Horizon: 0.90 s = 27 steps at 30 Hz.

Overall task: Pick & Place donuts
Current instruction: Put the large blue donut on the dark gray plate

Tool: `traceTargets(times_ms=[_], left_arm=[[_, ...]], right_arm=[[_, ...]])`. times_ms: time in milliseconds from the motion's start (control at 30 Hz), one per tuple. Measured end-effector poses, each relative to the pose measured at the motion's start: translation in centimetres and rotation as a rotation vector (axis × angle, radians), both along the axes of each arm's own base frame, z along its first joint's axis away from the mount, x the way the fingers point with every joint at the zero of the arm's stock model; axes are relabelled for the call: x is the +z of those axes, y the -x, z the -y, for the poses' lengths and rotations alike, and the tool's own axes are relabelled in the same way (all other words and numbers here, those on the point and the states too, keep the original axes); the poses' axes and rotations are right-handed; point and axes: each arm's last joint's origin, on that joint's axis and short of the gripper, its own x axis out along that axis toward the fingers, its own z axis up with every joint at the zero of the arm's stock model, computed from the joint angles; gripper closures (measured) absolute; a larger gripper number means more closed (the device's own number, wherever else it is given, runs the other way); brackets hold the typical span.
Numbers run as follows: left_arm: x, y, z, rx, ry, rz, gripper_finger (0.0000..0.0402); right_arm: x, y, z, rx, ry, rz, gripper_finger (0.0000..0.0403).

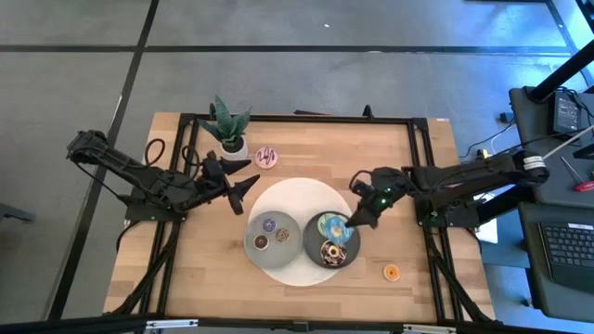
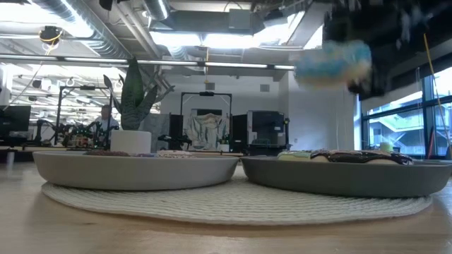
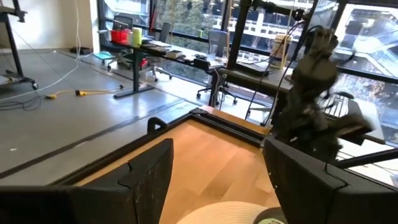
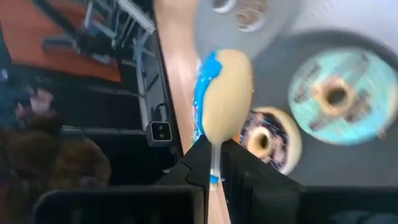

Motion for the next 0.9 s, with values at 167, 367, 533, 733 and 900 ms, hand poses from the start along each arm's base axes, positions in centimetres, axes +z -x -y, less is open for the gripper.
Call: traceTargets(times_ms=[167,367,533,733,900], left_arm=[[0.0,0.0,0.0,0.0,0.002,0.001,0.0156],[0.0,0.0,0.0,0.0,0.002,0.002,0.0155],[0.0,0.0,0.0,0.01,0.001,0.001,0.0157],[0.0,0.0,-0.1,0.026,-0.002,0.001,0.0155],[0.0,0.0,-0.1,0.026,-0.004,-0.003,0.0157]], right_arm=[[-3.9,1.7,0.1,-0.043,-0.116,-0.043,0.0371],[-6.0,2.8,0.1,-0.081,-0.189,-0.025,0.0371],[-6.2,2.9,0.1,-0.092,-0.211,-0.013,0.037],[-6.6,2.7,0.1,-0.116,-0.22,-0.042,0.037],[-7.0,2.6,0.1,-0.118,-0.212,-0.055,0.037]])
